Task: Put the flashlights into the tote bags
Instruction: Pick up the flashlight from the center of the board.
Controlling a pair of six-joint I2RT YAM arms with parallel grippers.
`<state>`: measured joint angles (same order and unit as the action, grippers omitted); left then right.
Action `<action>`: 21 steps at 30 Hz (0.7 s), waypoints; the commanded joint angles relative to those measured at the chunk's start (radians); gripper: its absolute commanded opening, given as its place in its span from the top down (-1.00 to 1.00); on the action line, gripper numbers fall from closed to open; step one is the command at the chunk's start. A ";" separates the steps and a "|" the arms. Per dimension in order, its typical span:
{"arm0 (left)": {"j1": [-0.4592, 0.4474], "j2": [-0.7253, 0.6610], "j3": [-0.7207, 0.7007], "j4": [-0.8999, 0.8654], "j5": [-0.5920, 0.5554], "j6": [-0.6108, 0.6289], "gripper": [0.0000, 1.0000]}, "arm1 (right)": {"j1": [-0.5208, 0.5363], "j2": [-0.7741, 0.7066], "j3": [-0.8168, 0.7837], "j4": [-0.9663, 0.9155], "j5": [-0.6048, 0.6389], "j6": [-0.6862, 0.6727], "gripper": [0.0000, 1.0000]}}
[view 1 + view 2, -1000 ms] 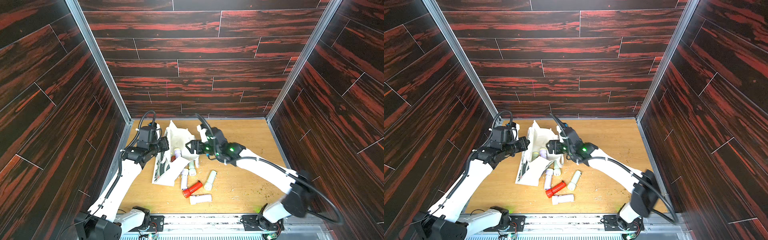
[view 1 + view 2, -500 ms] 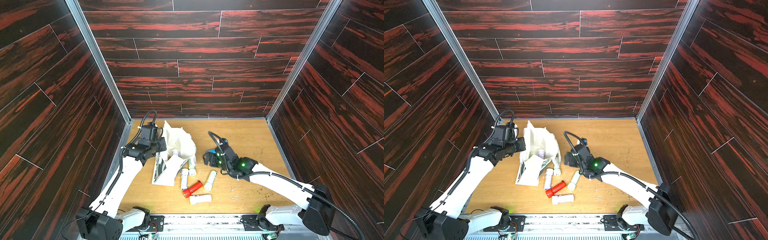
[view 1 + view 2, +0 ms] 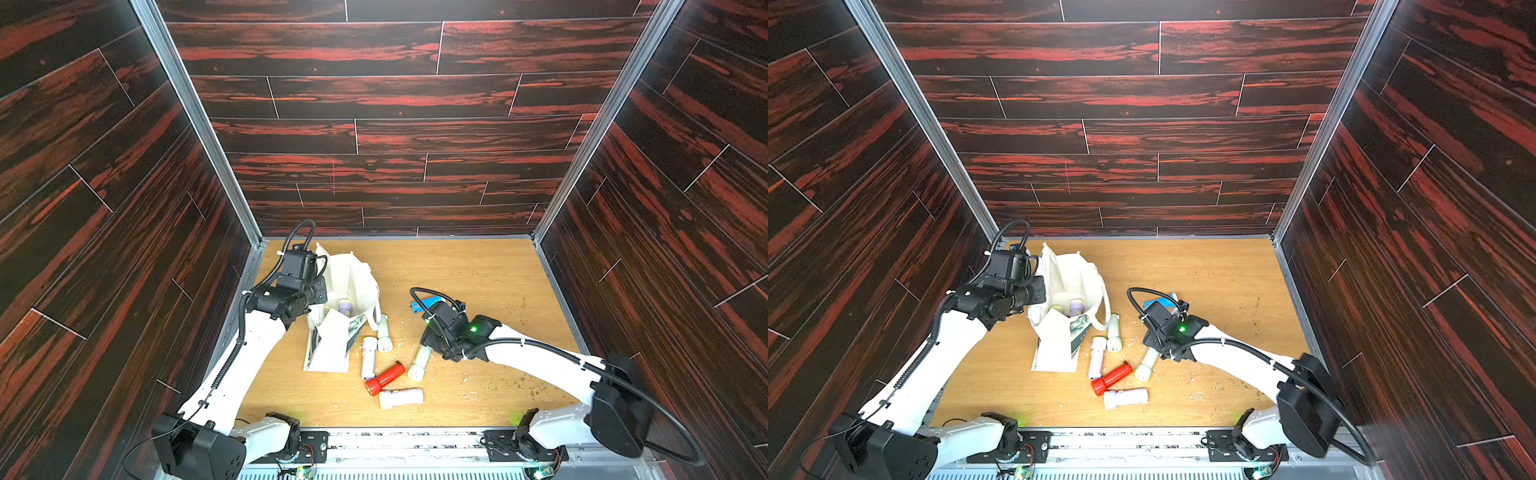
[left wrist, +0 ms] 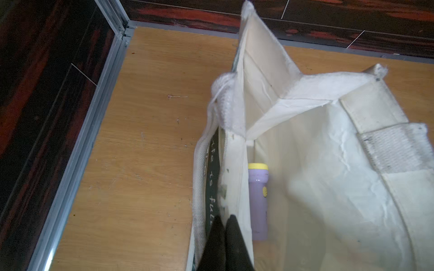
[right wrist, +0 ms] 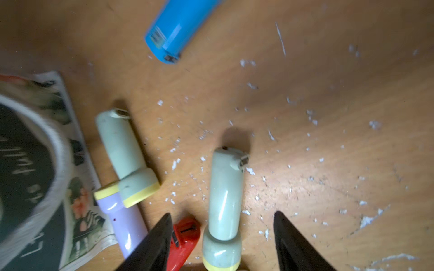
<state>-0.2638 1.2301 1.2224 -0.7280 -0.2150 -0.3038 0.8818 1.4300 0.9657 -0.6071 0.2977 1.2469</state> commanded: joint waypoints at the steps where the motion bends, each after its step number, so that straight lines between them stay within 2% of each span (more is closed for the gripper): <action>1: -0.006 -0.009 0.020 -0.038 -0.040 0.024 1.00 | 0.008 0.044 -0.008 -0.021 -0.046 0.087 -0.32; 13: -0.012 -0.017 0.013 -0.036 -0.013 0.031 1.00 | 0.003 0.190 0.044 0.020 -0.102 0.108 -0.27; 21: -0.012 -0.020 0.011 -0.033 -0.008 0.037 1.00 | -0.024 0.249 0.061 0.023 -0.126 0.093 -0.17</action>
<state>-0.2699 1.2297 1.2224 -0.7341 -0.2352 -0.2832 0.8661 1.6432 1.0073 -0.5690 0.1822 1.3277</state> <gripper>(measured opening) 0.054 0.588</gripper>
